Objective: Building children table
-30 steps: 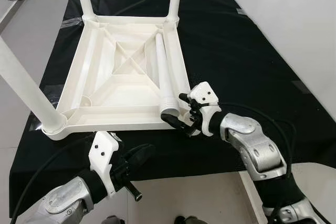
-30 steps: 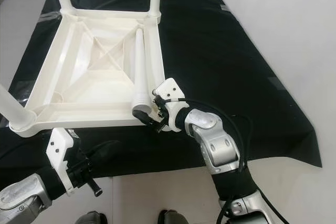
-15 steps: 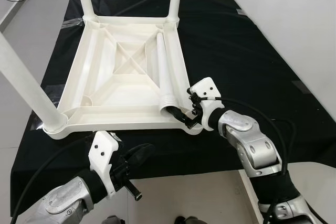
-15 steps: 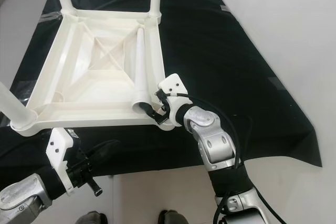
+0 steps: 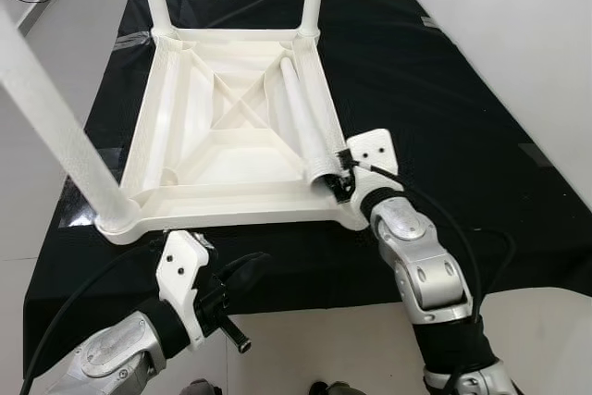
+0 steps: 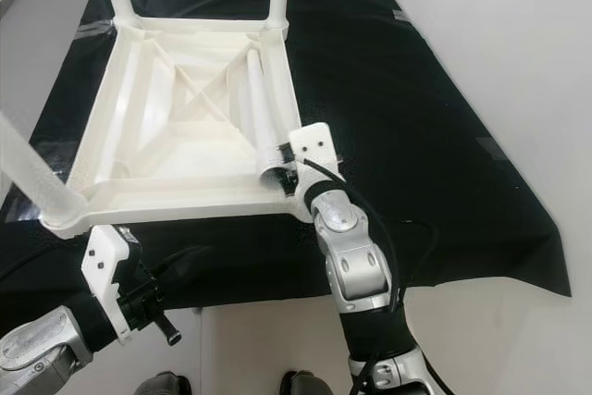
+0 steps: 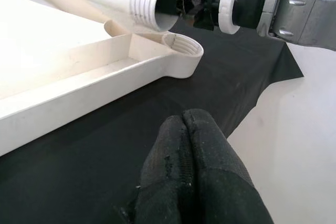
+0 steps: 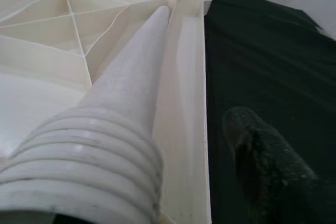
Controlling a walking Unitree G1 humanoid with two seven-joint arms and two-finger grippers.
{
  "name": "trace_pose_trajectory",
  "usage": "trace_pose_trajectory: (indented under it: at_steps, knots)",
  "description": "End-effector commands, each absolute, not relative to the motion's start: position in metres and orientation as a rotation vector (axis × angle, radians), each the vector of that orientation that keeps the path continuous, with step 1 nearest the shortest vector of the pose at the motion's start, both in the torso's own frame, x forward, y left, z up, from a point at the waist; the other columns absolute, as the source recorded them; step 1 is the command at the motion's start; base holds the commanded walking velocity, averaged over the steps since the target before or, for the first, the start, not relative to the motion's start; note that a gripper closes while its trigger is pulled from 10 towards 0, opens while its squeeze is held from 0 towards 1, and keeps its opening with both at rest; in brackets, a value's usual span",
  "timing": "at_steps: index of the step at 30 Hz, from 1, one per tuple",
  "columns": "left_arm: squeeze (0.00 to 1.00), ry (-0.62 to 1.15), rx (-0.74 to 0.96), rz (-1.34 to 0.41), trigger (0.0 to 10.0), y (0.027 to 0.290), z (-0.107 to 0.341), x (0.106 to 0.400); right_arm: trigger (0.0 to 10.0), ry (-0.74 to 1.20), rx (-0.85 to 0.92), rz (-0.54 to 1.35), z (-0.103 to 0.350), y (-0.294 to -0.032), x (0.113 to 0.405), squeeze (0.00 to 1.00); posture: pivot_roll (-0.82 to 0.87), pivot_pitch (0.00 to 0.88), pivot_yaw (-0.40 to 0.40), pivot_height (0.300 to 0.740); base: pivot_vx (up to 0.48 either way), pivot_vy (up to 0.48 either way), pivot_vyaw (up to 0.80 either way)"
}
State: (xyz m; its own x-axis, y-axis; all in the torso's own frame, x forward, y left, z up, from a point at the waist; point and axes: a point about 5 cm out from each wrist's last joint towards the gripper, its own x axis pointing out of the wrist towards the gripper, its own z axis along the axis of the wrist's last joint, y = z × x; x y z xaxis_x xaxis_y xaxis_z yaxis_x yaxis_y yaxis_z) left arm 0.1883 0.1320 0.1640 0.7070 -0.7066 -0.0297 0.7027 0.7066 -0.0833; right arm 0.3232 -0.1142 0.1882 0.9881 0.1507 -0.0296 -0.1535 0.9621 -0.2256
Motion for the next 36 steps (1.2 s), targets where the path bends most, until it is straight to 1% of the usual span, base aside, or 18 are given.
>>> trace_pose_trajectory:
  at_steps: [1,8,11,13,15,16,17,20,23,25,28,29,30,32,33,34,35,36]
  knots:
    - [0.0,0.079,-0.077,-0.78,10.0,0.131,0.159,0.188,0.0,-0.004,-0.221,0.102,0.189,-0.123,0.322,0.0,0.05,0.144,-0.066,0.74,0.0,0.0,0.0]
    - [0.0,0.073,-0.077,-0.771,10.0,0.132,0.16,0.19,0.0,-0.061,-0.132,0.135,0.2,-0.117,0.322,0.0,0.04,0.138,-0.059,0.74,0.0,0.0,0.0]
    - [0.0,0.069,-0.078,-0.766,10.0,0.133,0.162,0.191,0.0,-0.086,-0.074,0.183,0.206,-0.114,0.322,0.0,0.04,0.136,-0.056,0.74,0.0,0.0,0.0]
    - [0.0,0.058,-0.083,-0.752,10.0,0.134,0.165,0.195,0.0,-0.112,0.005,0.237,0.213,-0.114,0.321,0.0,0.04,0.134,-0.055,0.74,0.0,0.0,0.0]
    - [0.0,0.058,-0.083,-0.752,10.0,0.134,0.165,0.195,0.0,-0.112,0.005,0.237,0.213,-0.114,0.321,0.0,0.04,0.134,-0.055,0.74,0.0,0.0,0.0]
    - [0.0,0.048,-0.094,-0.74,10.0,0.135,0.168,0.197,0.0,-0.126,0.054,0.262,0.218,-0.117,0.321,0.0,0.04,0.132,-0.054,0.74,0.0,0.0,0.0]
    - [0.0,0.048,-0.094,-0.74,10.0,0.135,0.168,0.197,0.0,-0.126,0.054,0.262,0.218,-0.117,0.321,0.0,0.04,0.132,-0.054,0.74,0.0,0.0,0.0]
    - [0.0,-0.006,-0.122,-0.724,10.0,0.136,0.182,0.206,0.0,-0.19,0.277,0.274,0.24,-0.143,0.328,0.0,0.03,0.117,-0.055,0.74,0.0,0.0,0.0]
    - [0.0,-0.023,-0.136,-0.723,10.0,0.135,0.186,0.208,0.0,-0.21,0.326,0.272,0.245,-0.149,0.329,0.0,0.03,0.117,-0.055,0.74,0.0,0.0,0.0]
    - [0.0,-0.074,-0.219,-0.719,10.0,0.131,0.196,0.215,0.0,-0.261,0.454,0.252,0.256,-0.171,0.332,0.0,0.02,0.108,-0.052,0.74,0.0,0.0,0.0]
    - [0.0,-0.093,-0.251,-0.718,10.0,0.129,0.199,0.217,0.0,-0.288,0.523,0.229,0.259,-0.181,0.332,0.0,0.02,0.105,-0.05,0.74,0.0,0.0,0.0]
    - [0.0,-0.138,-0.251,-0.702,10.0,0.128,0.204,0.221,0.0,-0.347,0.685,0.213,0.265,-0.191,0.331,0.0,0.01,0.097,-0.05,0.74,0.0,0.0,0.0]
    - [0.0,-0.138,-0.251,-0.702,10.0,0.128,0.204,0.221,0.0,-0.347,0.685,0.213,0.265,-0.191,0.331,0.0,0.01,0.097,-0.05,0.74,0.0,0.0,0.0]
    - [0.0,-0.249,-0.194,-0.617,10.0,0.13,0.215,0.231,0.0,-0.438,0.916,0.242,0.276,-0.2,0.328,0.0,0.0,0.093,-0.048,0.74,0.0,0.0,0.0]
    - [0.0,-0.249,-0.194,-0.617,10.0,0.13,0.215,0.231,0.0,-0.438,0.916,0.242,0.276,-0.2,0.328,0.0,0.0,0.093,-0.048,0.74,0.0,0.0,0.0]
    - [0.0,-0.274,-0.196,-0.56,10.0,0.134,0.218,0.237,4.2,-0.48,0.986,0.279,0.281,-0.202,0.326,0.0,0.0,0.09,-0.046,0.74,0.0,0.0,0.0]
    - [0.0,-0.274,-0.196,-0.56,10.0,0.134,0.218,0.237,4.2,-0.48,0.986,0.279,0.281,-0.202,0.326,0.0,0.0,0.09,-0.046,0.74,0.0,0.0,0.0]
    - [0.0,-0.257,-0.202,-0.478,10.0,0.139,0.219,0.246,7.1,-0.515,1.039,0.346,0.286,-0.202,0.322,0.0,0.0,0.086,-0.039,0.74,0.0,0.0,0.0]
